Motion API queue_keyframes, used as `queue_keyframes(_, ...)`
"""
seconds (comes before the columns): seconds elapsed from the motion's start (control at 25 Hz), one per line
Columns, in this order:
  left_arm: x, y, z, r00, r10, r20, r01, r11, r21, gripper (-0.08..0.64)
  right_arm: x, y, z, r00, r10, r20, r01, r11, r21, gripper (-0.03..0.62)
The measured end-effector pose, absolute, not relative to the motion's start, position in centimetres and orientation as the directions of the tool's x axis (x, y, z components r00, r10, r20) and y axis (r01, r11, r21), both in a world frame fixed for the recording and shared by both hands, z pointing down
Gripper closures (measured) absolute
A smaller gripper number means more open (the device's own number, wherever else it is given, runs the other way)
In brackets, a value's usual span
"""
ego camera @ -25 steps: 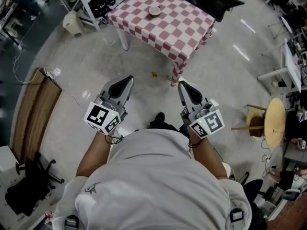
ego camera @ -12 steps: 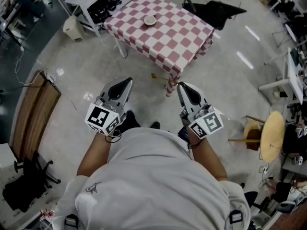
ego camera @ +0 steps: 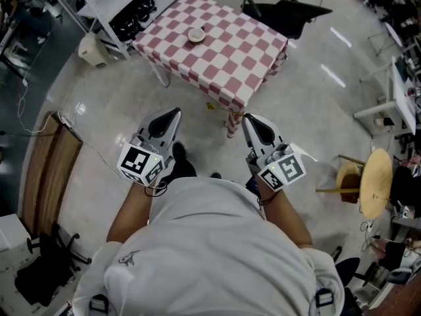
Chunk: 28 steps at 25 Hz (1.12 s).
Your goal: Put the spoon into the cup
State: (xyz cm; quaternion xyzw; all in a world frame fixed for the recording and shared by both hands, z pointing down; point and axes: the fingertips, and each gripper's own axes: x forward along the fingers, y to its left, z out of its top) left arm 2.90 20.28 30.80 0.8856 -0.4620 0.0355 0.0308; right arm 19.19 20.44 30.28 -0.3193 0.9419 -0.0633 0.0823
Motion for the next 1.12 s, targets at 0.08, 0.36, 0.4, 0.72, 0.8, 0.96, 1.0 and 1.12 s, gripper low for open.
queue_keyframes(0.08, 2.6, 19.2, 30.9, 0.581, -0.808, 0.097, -0.813, -0.581, 0.023, 0.546, 18.8, 19.4, 30.2, -0.777, -0.620, -0.112, -0.598, 0.781, -0.180, 0.558)
queue_keyframes(0.36, -0.5, 14.8, 31.5, 0.593, -0.797, 0.116, -0.804, -0.593, 0.038, 0.546, 15.7, 15.1, 30.4, -0.769, -0.632, -0.098, -0.608, 0.770, -0.192, 0.558)
queue_keyframes(0.4, -1.2, 14.1, 31.5, 0.594, -0.796, 0.120, -0.803, -0.594, 0.035, 0.546, 15.1, 14.3, 30.4, -0.767, -0.634, -0.096, -0.610, 0.768, -0.194, 0.558)
queue_keyframes(0.72, -7.4, 8.7, 30.4, 0.618, -0.775, 0.134, -0.782, -0.623, 0.002, 0.546, 8.9, 8.3, 28.9, -0.757, -0.646, -0.101, -0.625, 0.760, -0.179, 0.558)
queue_keyframes(0.8, -8.7, 7.5, 30.0, 0.630, -0.766, 0.131, -0.773, -0.635, 0.003, 0.546, 7.5, 7.2, 28.5, -0.750, -0.654, -0.100, -0.634, 0.754, -0.174, 0.558)
queue_keyframes(0.96, -10.9, 5.7, 29.7, 0.655, -0.745, 0.127, -0.751, -0.661, -0.004, 0.546, 5.1, 5.5, 28.5, -0.734, -0.673, -0.095, -0.654, 0.737, -0.172, 0.558)
queue_keyframes(1.0, -11.5, 5.2, 29.7, 0.661, -0.740, 0.128, -0.745, -0.667, -0.008, 0.546, 4.4, 5.1, 28.4, -0.730, -0.677, -0.094, -0.658, 0.733, -0.172, 0.558)
queue_keyframes(1.12, -13.0, 4.3, 29.5, 0.676, -0.724, 0.136, -0.729, -0.685, -0.021, 0.546, 2.8, 4.1, 28.2, -0.719, -0.689, -0.095, -0.671, 0.723, -0.168, 0.558)
